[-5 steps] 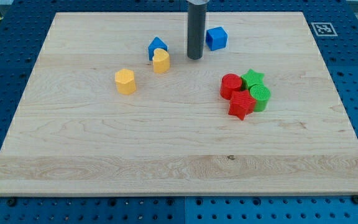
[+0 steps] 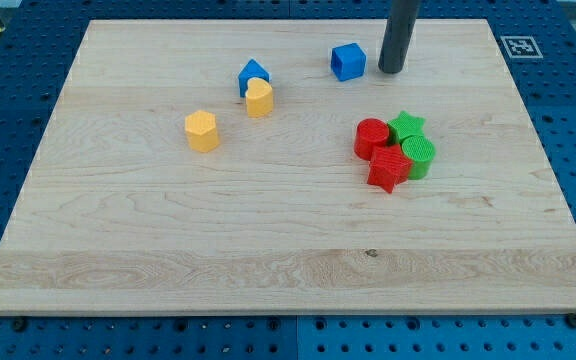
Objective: Slightly move the blue cube into the blue triangle towards the left of the board
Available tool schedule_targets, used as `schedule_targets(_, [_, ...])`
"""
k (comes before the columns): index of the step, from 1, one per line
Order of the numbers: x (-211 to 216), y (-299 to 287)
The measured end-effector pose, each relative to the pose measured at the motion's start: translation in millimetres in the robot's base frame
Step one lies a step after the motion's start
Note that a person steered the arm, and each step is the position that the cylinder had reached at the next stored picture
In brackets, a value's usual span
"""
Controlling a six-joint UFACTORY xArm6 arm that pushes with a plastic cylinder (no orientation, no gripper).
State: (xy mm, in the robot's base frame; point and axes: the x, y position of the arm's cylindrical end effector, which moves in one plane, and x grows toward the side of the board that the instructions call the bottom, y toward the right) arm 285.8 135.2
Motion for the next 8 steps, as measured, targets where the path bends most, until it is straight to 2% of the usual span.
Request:
schedule_targets(3, [-4,-29])
schedule_targets(6, [11,-33])
schedule_targets(8, [-9,-46])
